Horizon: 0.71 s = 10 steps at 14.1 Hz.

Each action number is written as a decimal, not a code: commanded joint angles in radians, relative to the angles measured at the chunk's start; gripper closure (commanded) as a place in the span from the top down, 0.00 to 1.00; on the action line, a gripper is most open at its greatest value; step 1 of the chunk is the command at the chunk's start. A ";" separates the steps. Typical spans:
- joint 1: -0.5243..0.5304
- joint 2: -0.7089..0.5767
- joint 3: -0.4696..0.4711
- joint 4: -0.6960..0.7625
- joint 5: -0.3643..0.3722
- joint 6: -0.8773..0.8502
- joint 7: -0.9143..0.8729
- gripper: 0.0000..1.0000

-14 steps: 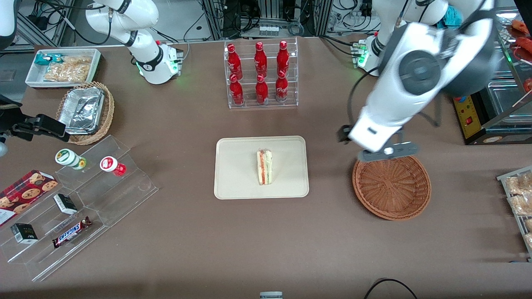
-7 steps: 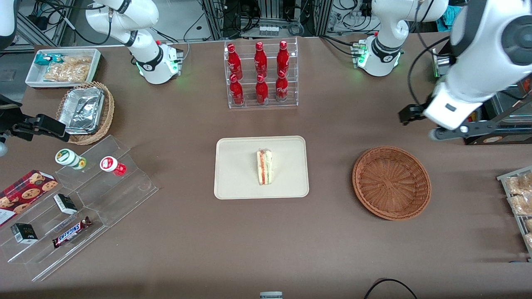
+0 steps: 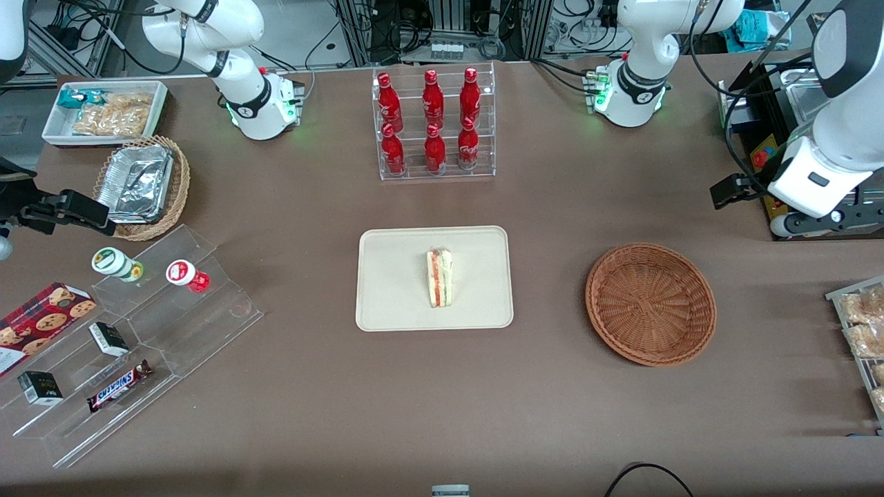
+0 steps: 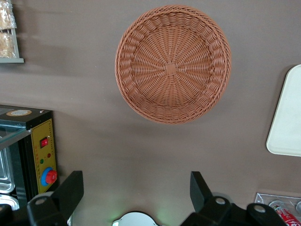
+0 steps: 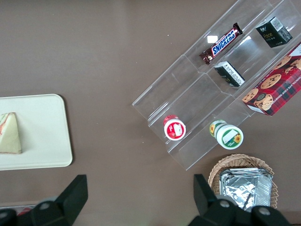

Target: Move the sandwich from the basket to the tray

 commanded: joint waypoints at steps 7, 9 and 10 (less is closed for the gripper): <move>0.037 0.000 -0.011 0.096 0.004 -0.021 0.025 1.00; 0.070 0.046 -0.010 0.184 -0.007 -0.082 0.028 1.00; 0.070 0.064 -0.010 0.214 -0.007 -0.108 0.038 1.00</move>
